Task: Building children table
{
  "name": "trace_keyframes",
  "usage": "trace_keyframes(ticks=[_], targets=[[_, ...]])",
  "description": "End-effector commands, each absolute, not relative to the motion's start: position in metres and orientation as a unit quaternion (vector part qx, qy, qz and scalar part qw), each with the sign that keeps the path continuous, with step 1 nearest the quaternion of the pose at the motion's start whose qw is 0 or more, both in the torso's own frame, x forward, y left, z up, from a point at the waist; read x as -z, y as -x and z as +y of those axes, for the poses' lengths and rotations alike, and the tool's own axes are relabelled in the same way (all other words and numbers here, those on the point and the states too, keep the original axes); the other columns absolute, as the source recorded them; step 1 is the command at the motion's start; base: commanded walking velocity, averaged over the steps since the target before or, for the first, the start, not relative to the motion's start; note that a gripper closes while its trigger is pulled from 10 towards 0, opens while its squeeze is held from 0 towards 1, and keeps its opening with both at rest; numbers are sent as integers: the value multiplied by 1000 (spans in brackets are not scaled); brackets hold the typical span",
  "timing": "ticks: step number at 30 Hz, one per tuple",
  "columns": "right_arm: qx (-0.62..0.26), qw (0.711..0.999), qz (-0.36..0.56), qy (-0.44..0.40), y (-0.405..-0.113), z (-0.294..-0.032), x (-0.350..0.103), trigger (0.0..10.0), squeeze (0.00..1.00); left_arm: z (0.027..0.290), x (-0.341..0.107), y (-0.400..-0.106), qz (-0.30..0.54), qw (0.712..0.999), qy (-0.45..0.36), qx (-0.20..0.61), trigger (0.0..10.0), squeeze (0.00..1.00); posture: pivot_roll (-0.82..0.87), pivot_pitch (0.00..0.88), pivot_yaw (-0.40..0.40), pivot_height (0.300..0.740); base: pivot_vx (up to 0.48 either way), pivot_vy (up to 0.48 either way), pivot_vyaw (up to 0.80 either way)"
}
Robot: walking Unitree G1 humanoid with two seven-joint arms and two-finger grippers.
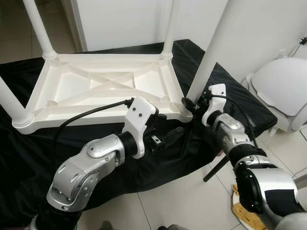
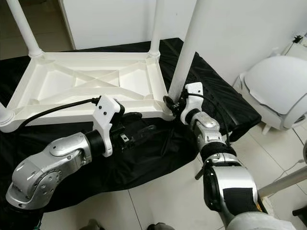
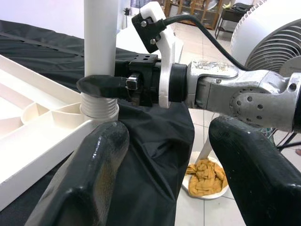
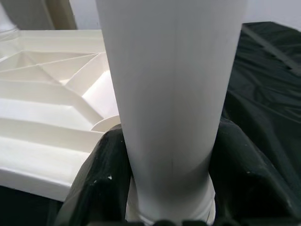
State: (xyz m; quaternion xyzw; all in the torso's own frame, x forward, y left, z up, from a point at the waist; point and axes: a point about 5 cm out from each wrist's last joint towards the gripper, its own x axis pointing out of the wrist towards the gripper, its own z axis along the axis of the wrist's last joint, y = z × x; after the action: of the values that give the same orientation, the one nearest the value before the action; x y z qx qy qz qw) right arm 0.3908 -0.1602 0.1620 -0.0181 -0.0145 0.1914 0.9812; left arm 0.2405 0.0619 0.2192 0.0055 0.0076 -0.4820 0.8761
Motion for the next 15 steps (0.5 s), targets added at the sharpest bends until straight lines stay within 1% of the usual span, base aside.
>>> trace_keyframes(ticks=[1, 5, 7, 8, 13, 14, 15], targets=[[-162, 986, 26, 9, -386, -164, -141, 0, 0, 61, -219, -237, 10, 873, -6, 488, 10000, 0, -11, 97, -43, 740, 0, 0, 0], [-100, 995, 21, -17, -387, -149, -139, 0, 0, 60, -219, -238, 10, 872, -5, 489, 10000, 0, -11, 96, -44, 740, 0, 0, 0], [-100, 995, 21, -17, -387, -149, -139, 0, 0, 60, -219, -238, 10, 872, -5, 489, 10000, 0, -11, 96, -44, 740, 0, 0, 0], [-69, 997, 18, -28, -387, -142, -139, 0, 0, 60, -219, -238, 10, 872, -5, 489, 10000, 0, -13, 95, -43, 740, 0, 0, 0], [-10, 999, 19, -41, -387, -133, -139, 0, 0, 60, -219, -238, 9, 872, -4, 490, 10000, 0, -15, 92, -45, 740, 0, 0, 0], [-10, 999, 19, -41, -387, -133, -139, 0, 0, 60, -219, -238, 9, 872, -4, 490, 10000, 0, -15, 92, -45, 740, 0, 0, 0], [15, 999, 19, -38, -387, -130, -139, 0, 0, 59, -219, -238, 9, 871, -4, 491, 10000, 0, -15, 92, -45, 740, 0, 0, 0]])
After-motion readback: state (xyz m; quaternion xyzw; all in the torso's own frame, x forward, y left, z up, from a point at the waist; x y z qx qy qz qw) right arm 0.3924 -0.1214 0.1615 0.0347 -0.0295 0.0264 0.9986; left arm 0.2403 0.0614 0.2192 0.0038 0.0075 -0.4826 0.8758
